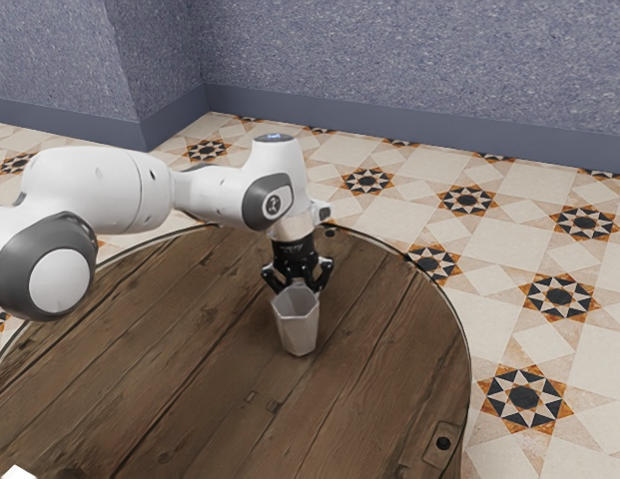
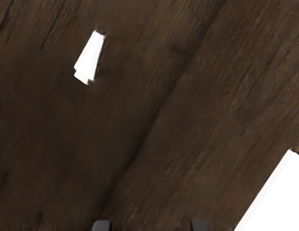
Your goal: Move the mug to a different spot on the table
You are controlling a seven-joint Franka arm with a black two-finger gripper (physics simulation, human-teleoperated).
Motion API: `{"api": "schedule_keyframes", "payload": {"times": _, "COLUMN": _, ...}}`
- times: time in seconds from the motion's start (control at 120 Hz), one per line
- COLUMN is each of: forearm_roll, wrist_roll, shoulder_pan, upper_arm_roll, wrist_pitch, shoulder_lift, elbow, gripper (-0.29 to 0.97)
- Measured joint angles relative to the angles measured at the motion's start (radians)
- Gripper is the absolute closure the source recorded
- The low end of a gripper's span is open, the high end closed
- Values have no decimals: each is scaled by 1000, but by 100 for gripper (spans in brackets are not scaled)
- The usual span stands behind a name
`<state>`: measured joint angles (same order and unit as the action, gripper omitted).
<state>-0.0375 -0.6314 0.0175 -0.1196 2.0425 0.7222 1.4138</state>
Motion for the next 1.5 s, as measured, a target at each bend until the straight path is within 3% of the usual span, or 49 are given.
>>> {"api": "schedule_keyframes", "payload": {"times": 0.483, "forearm_roll": -257, "wrist_roll": 31, "shoulder_pan": -85, "upper_arm_roll": 22, "wrist_pitch": -254, "shoulder_lift": -55, "elbow": -6, "gripper": 70}}
{"api": "schedule_keyframes", "payload": {"times": 0.708, "forearm_roll": -234, "wrist_roll": 39, "shoulder_pan": -89, "upper_arm_roll": 98, "wrist_pitch": -330, "shoulder_lift": -140, "elbow": 120, "gripper": 75}}
{"api": "schedule_keyframes", "payload": {"times": 0.883, "forearm_roll": -239, "wrist_roll": 47, "shoulder_pan": -134, "upper_arm_roll": 109, "wrist_pitch": -340, "shoulder_lift": -186, "elbow": 221, "gripper": 77}}
{"api": "schedule_keyframes", "payload": {"times": 1.325, "forearm_roll": -230, "wrist_roll": 62, "shoulder_pan": -178, "upper_arm_roll": 142, "wrist_pitch": -345, "shoulder_lift": -188, "elbow": 270, "gripper": 78}}
{"api": "schedule_keyframes", "payload": {"times": 1.5, "forearm_roll": -235, "wrist_roll": 68, "shoulder_pan": -184, "upper_arm_roll": 149, "wrist_pitch": -350, "shoulder_lift": -150, "elbow": 211, "gripper": 77}}
